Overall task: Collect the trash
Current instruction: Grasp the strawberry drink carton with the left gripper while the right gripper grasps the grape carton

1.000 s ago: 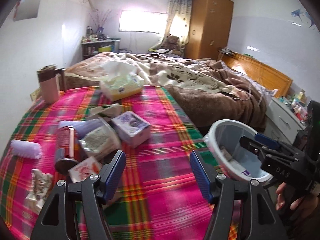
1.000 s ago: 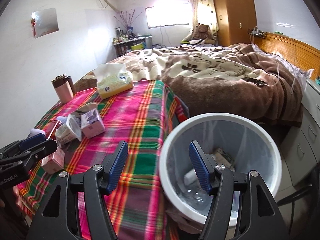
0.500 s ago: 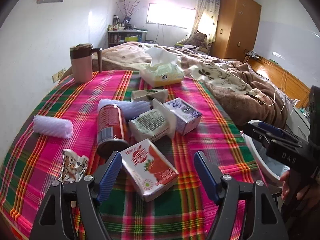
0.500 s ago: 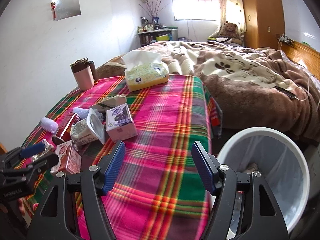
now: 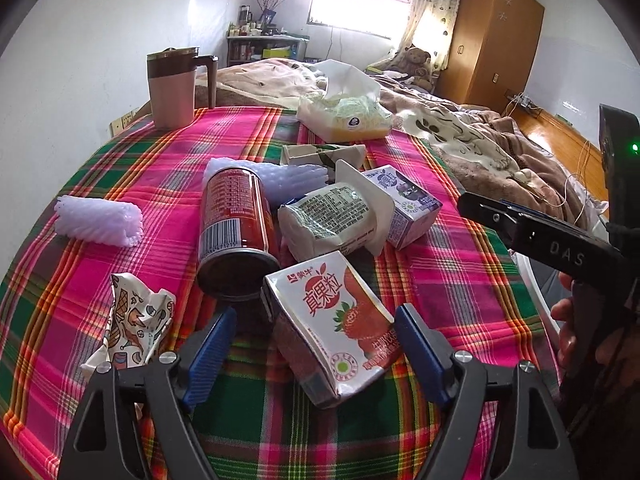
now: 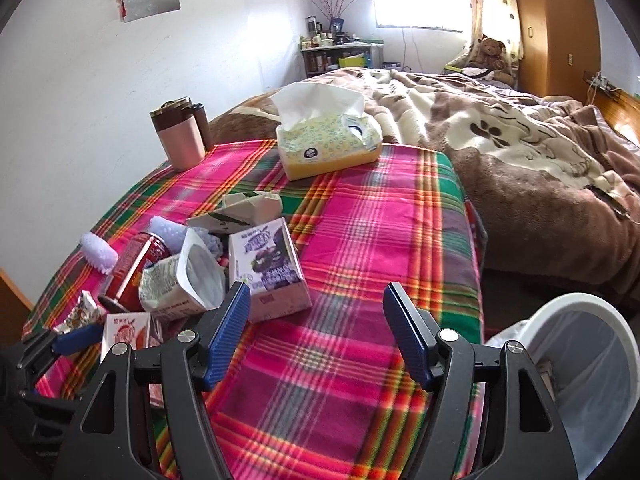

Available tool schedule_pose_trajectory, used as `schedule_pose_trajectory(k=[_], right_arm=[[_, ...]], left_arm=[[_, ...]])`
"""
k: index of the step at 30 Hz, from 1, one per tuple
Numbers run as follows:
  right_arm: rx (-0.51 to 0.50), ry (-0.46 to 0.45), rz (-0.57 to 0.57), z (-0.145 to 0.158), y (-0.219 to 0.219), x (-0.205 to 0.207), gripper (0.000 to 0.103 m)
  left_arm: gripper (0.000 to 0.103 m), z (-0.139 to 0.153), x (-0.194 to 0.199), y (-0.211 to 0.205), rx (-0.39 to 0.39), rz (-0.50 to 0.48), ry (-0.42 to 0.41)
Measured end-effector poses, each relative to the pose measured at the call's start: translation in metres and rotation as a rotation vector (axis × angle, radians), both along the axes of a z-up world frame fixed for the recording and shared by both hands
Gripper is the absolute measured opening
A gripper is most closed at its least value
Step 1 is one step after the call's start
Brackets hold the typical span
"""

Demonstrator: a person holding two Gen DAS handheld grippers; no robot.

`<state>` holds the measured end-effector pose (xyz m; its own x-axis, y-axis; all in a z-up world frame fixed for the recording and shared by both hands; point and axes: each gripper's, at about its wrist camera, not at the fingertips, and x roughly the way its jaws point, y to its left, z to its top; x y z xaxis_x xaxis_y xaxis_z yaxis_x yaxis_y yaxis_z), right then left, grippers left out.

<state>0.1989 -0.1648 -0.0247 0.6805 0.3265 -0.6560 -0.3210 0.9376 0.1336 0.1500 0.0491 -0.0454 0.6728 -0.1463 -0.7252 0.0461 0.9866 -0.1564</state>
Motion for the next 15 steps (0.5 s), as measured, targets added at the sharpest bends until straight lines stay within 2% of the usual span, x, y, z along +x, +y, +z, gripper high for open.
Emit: schedule_pose_trajectory(k=[6,12,15], right_arm=[[0.002,0.028,0.030,-0.003,0.011,0.014,0.071],[-0.016,0.038,0.071,-0.005,0.020,0.017,0.071],[-0.038,0.044,0.096,-0.008,0.026,0.018,0.071]], left_arm=[[0.082,-0.001,0.003,-0.007,-0.028,-0.030,0.017],[0.082,-0.006,0.009,-0.017,0.005,-0.041,0.037],[0.082,-0.010,0.011,-0.014,0.031,-0.010,0.053]])
